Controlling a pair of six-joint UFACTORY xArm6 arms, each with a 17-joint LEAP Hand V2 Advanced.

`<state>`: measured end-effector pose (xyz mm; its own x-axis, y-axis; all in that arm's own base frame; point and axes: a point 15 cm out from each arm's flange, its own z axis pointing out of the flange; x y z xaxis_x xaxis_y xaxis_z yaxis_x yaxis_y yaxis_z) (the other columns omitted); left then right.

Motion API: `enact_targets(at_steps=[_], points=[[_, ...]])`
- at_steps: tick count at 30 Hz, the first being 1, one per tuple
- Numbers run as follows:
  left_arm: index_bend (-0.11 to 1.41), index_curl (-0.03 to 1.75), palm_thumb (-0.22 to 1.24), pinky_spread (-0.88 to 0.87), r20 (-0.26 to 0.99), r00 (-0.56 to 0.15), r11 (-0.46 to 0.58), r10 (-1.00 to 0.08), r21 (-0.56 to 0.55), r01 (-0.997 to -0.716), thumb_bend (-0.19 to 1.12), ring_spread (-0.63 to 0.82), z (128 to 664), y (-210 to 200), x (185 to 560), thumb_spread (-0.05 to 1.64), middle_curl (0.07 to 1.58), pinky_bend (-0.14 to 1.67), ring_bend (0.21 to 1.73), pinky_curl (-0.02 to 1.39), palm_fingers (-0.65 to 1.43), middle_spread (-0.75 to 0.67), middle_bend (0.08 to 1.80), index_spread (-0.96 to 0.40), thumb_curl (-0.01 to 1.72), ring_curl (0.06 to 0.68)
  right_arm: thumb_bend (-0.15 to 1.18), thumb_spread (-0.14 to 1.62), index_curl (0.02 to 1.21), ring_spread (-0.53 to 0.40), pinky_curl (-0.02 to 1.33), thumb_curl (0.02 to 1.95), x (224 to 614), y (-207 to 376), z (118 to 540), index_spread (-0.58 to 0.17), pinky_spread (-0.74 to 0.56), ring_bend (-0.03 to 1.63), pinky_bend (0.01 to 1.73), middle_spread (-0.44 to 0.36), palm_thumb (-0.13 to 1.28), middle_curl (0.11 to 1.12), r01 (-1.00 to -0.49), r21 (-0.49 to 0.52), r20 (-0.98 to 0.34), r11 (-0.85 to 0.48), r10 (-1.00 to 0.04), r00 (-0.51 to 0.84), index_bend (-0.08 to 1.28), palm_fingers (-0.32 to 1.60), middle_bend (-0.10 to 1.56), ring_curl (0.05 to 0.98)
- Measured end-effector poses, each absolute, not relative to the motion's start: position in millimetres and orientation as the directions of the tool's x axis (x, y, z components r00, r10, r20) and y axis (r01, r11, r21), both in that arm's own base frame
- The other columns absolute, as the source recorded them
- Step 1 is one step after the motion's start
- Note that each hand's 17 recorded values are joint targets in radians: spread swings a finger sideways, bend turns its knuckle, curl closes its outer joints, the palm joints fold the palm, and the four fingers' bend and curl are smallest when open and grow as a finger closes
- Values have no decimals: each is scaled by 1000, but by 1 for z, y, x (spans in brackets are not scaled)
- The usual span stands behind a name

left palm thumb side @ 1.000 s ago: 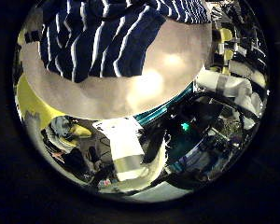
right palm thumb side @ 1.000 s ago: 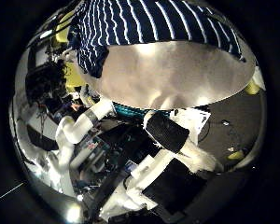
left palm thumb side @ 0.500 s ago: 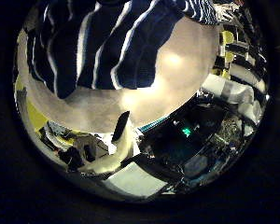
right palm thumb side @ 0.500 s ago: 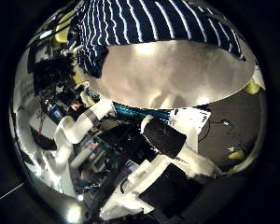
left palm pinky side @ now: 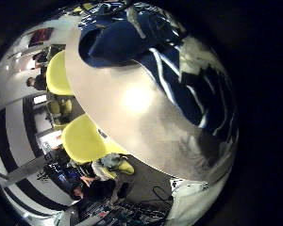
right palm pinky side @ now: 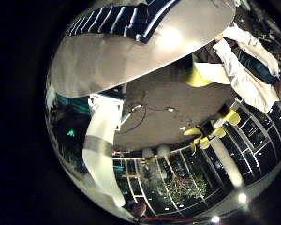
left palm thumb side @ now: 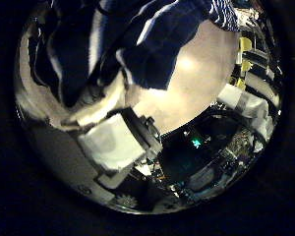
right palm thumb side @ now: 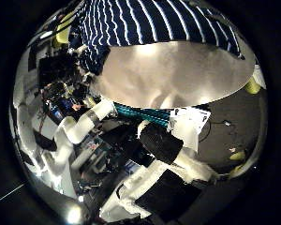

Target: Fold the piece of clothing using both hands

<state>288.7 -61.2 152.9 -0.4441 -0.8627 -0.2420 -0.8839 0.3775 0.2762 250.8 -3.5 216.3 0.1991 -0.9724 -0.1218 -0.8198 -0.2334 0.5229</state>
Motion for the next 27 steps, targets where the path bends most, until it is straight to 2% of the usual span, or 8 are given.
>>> enact_targets(at_steps=[4, 11, 19, 27], points=[[294, 429, 791, -614, -239, -436, 381, -868, 244, -892, 3, -475, 161, -66, 296, 1014, 651, 1009, 1082, 564, 1137, -378, 745, -358, 430, 366, -21, 1196, 321, -49, 186, 317, 251, -9, 216, -308, 316, 737, 514, -82, 440, 431, -824, 522, -124, -221, -975, 183, 165, 320, 369, 255], [373, 550, 814, -660, -242, -422, 376, -873, 215, -901, -17, -521, 181, -68, 300, 1048, 714, 1066, 1123, 578, 1107, -508, 804, -498, 452, 414, -12, 1177, 323, -101, 185, 330, 255, -10, 211, -314, 263, 771, 520, -100, 496, 439, -826, 508, -133, -243, -970, 203, 173, 344, 386, 267], [362, 666, 820, -673, -248, -420, 360, -873, 252, -898, -16, -531, 210, -65, 298, 1060, 751, 1099, 1129, 581, 1082, -563, 820, -572, 468, 440, -19, 1102, 320, -136, 188, 350, 286, -14, 186, -281, 180, 736, 518, -119, 546, 452, -889, 387, -105, -246, -969, 223, 161, 275, 418, 267], [315, 783, 822, -664, -234, -410, 344, -882, 278, -897, -18, -524, 252, -67, 304, 1062, 783, 1113, 1128, 581, 1072, -587, 818, -622, 484, 459, -22, 1041, 325, -142, 196, 367, 287, 12, 156, -258, 124, 702, 515, -115, 600, 450, -883, 352, -89, -310, -950, 298, 169, 239, 406, 266]])
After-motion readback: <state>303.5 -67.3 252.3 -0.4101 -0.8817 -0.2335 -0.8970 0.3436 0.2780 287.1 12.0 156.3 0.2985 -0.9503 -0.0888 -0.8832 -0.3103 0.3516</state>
